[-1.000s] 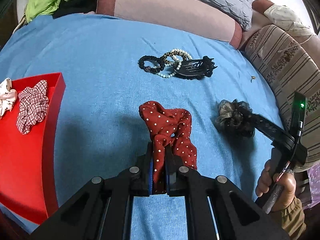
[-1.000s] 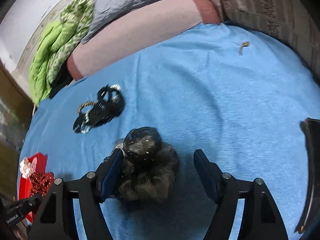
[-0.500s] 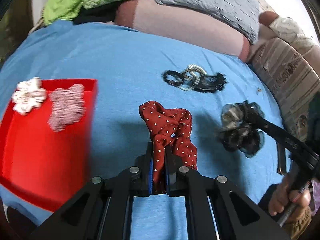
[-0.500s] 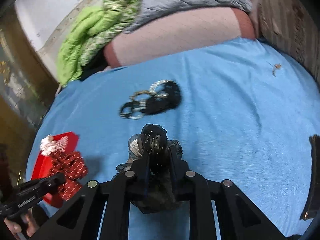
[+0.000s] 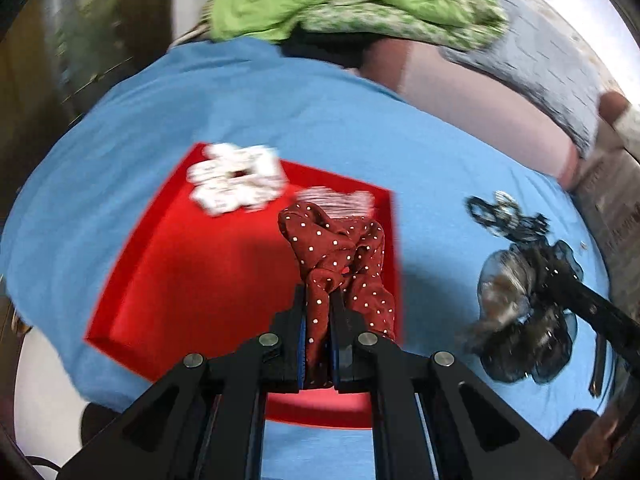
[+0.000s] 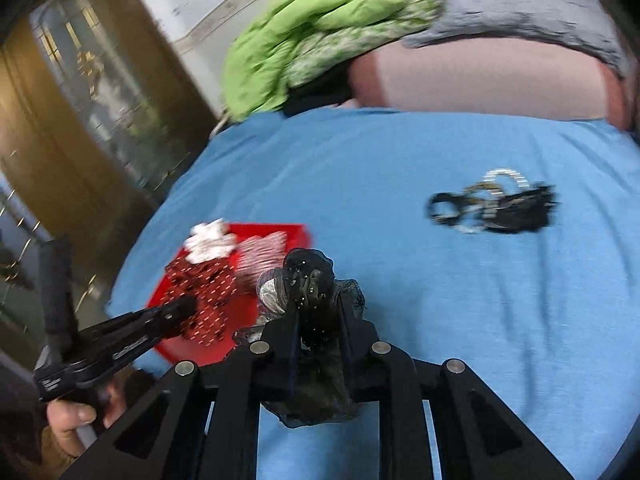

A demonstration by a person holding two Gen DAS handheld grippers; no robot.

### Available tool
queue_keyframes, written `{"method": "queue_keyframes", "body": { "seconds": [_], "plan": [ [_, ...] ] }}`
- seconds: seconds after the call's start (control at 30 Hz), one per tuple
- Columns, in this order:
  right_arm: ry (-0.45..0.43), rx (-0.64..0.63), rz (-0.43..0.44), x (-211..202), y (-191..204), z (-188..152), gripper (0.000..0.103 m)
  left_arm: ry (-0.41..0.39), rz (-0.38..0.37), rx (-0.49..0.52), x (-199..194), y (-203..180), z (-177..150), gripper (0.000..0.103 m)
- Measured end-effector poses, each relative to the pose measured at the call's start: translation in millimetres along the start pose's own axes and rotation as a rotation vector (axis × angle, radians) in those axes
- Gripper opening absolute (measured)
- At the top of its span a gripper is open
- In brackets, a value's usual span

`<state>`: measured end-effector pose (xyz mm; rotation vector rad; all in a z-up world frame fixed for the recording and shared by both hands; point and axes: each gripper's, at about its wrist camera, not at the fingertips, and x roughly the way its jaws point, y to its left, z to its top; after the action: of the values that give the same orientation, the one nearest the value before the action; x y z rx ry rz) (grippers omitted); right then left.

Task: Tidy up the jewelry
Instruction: 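Carry both scrunchies to the red tray and open both grippers inside it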

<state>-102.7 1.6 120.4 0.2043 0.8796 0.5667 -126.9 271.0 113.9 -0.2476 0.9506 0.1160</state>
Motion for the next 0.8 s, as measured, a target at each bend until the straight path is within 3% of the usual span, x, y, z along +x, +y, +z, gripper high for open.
{"method": "queue_keyframes", "body": {
  "seconds": [0.3,0.53,0.8],
  "plan": [
    [0.101,-0.07,0.072,59.4,63.9,-1.2,0.019,0.027,0.143,-0.1,5.8,70.2,-6.5,0.008],
    [0.173,-0.163,0.019,101.0,94.8,-20.4,0.019,0.052,0.146,-0.127,12.2,89.5,-18.1,0.008],
    [0.222,-0.2,-0.018,119.0,101.3,-37.7,0.023,0.027,0.148,-0.12,8.5,90.5,-18.7,0.013]
  ]
}}
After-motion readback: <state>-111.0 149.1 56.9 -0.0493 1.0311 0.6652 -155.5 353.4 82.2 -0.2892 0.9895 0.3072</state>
